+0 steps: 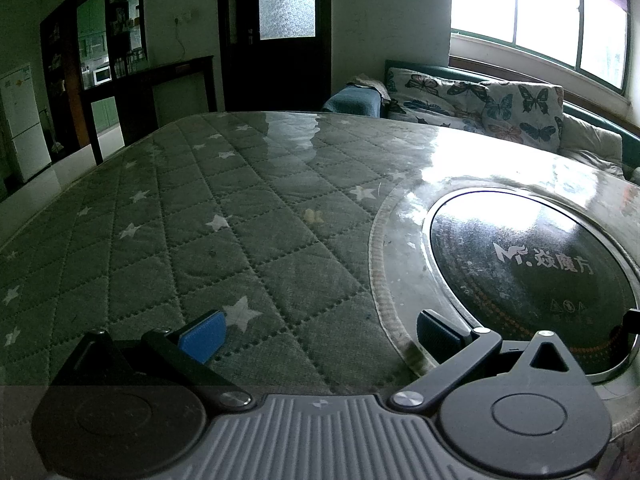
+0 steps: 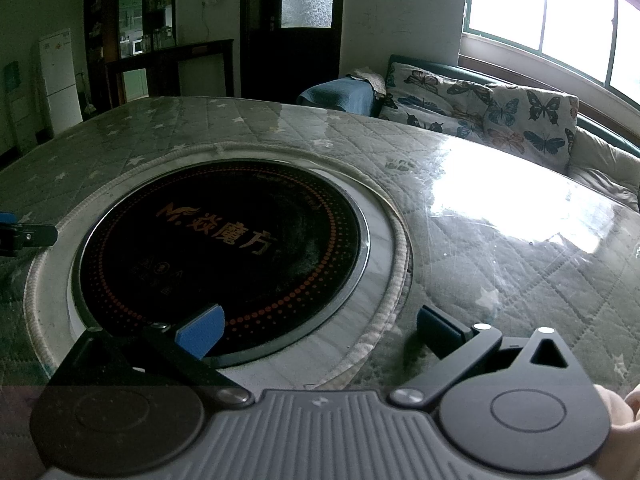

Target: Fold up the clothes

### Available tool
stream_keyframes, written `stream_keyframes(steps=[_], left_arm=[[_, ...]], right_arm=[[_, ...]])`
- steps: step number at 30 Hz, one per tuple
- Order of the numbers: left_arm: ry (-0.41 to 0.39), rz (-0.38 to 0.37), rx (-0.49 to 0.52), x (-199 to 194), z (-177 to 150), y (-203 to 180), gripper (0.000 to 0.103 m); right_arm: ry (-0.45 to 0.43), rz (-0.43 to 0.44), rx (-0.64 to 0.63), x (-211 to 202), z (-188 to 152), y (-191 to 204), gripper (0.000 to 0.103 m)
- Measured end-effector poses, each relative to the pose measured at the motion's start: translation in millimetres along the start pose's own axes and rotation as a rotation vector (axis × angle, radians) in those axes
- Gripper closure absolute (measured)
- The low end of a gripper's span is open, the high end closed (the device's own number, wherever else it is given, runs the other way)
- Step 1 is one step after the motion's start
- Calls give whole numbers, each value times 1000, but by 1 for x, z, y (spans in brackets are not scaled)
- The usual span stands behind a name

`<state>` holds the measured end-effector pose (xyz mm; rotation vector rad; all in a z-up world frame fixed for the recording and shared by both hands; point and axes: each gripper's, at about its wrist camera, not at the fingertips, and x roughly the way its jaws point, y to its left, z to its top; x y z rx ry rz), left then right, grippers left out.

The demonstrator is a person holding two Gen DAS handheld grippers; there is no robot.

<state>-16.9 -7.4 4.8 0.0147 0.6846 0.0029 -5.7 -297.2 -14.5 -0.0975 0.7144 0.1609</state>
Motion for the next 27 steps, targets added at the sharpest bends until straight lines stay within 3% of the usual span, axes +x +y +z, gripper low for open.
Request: stream_keyframes(steps=[27], left_arm=[[16,4,1,5,3,-3,0]], right_arm=[[5,2,0,-1,1,-1,0]])
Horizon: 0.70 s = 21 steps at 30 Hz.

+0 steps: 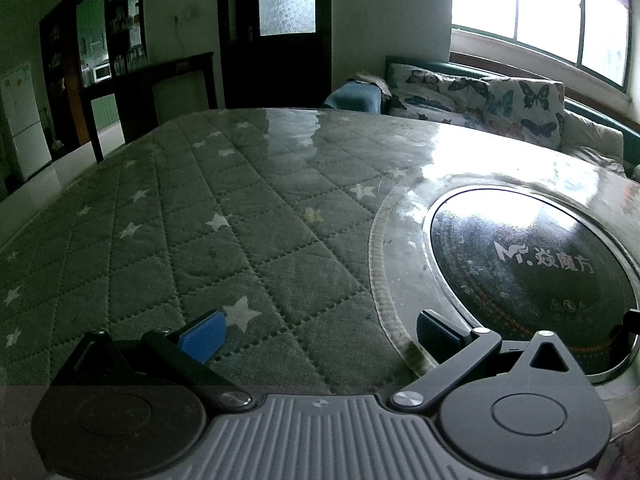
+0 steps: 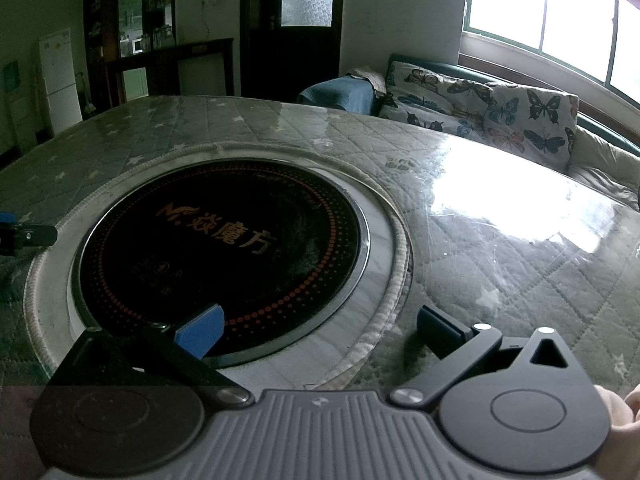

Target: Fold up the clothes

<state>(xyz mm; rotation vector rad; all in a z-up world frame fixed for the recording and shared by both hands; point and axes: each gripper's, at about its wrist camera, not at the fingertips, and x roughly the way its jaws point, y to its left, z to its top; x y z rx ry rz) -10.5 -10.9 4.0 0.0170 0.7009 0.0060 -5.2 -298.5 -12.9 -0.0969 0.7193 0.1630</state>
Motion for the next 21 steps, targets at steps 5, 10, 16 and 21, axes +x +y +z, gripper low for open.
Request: stream_keyframes(steps=[5,10,16,21], left_arm=[[5,11,-8,-1,1,-1,0],[18,16,-14,-2,1,-3,0],[25,16,-10,-6,0,-8,0],[34,11,-10,-12,-3,-14,0]], right_arm=[[-1,-2,-2,-1,0,0,0],[4,-10,-10,-5,-2,1,0],[-11,-22,-5,-18,-9,-1,0],[-25,-22,1,-31,-14,0,0]])
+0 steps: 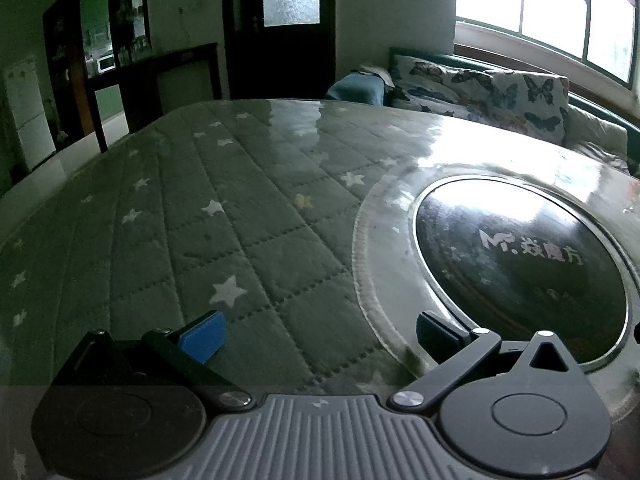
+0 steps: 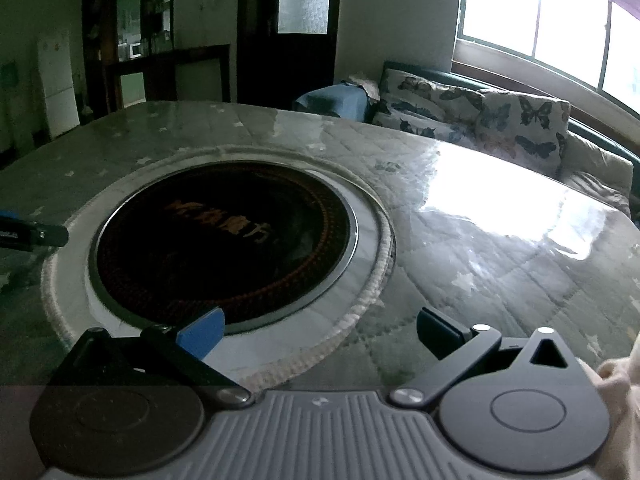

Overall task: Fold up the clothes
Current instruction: 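Move both tools toward the crumpled cream sweatshirt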

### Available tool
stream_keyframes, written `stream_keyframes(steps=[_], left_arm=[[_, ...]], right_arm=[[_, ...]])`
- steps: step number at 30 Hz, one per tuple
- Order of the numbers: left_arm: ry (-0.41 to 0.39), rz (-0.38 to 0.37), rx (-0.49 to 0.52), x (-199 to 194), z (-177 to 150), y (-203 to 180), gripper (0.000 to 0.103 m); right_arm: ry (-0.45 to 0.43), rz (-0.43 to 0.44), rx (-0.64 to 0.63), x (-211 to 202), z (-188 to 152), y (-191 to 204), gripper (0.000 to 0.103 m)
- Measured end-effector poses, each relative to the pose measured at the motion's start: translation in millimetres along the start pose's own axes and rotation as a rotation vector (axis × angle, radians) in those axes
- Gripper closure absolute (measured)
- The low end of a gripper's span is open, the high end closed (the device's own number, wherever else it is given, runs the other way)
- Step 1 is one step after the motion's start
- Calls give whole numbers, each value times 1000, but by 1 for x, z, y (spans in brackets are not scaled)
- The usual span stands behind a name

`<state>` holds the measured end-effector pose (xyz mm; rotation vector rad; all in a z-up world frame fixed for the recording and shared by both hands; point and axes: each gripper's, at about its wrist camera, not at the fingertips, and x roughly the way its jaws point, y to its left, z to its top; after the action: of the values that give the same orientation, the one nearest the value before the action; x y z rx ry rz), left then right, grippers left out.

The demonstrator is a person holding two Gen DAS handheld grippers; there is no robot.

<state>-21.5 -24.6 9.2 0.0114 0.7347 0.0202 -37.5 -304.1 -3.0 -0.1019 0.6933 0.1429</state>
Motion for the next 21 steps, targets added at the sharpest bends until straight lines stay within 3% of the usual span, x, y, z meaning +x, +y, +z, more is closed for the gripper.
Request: stream_keyframes(steps=[21], left_arm=[[-33,-78,90,-43,-12,-47,0]], right_arm=[[-89,-8,56,-69,-31,-2,0]])
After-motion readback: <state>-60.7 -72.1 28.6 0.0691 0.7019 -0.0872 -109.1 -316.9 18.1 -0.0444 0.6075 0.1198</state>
